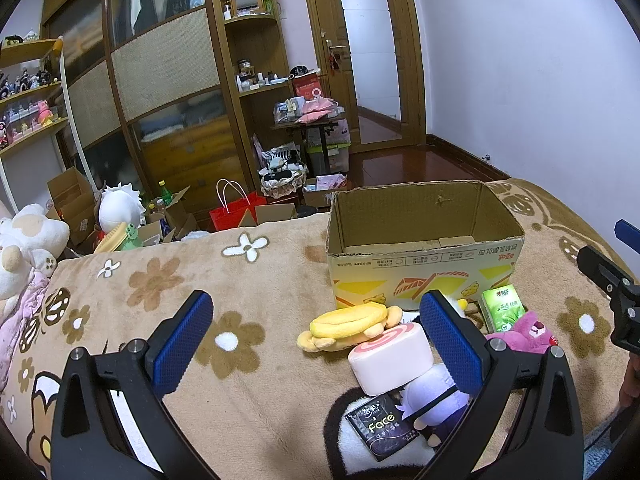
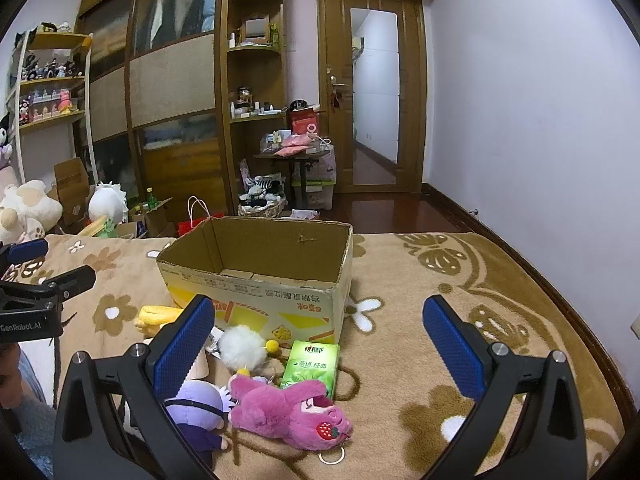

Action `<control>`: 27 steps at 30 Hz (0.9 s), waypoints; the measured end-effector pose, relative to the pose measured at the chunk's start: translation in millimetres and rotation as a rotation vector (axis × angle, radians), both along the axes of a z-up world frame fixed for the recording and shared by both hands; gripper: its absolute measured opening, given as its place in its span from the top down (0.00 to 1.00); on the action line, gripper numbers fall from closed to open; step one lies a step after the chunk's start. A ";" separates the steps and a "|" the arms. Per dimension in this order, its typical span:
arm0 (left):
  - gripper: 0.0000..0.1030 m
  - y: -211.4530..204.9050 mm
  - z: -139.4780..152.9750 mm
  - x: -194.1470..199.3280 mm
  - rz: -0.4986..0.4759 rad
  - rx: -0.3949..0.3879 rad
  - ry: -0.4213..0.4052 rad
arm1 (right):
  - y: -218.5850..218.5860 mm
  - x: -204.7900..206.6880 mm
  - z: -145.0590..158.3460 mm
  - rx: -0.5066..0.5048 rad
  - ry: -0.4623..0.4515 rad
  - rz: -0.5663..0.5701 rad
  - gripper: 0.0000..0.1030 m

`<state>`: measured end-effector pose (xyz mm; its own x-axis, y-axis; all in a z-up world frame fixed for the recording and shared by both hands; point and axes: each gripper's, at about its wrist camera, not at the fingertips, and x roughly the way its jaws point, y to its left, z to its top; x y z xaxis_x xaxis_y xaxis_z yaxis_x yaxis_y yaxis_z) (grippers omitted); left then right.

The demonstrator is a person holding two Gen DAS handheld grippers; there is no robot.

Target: Organize soft objects

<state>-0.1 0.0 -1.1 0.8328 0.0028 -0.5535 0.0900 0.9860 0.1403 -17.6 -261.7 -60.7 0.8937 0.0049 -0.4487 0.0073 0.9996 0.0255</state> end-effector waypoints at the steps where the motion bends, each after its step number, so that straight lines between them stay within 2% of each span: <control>1: 0.01 -0.2 -0.8 -0.2 -0.001 -0.001 0.000 | -0.6 0.5 -0.5 0.001 0.000 -0.001 0.00; 21: 0.01 1.4 -1.6 -3.1 0.000 0.003 0.006 | 0.0 -0.2 -0.8 -0.001 0.000 0.001 0.00; 24: 0.01 2.0 -9.1 -0.7 0.003 0.008 0.021 | -0.5 0.0 -0.9 -0.002 0.000 0.001 0.00; 27: 0.01 1.3 -16.6 4.6 0.021 0.032 0.072 | 0.2 0.0 -0.9 -0.001 0.003 0.003 0.00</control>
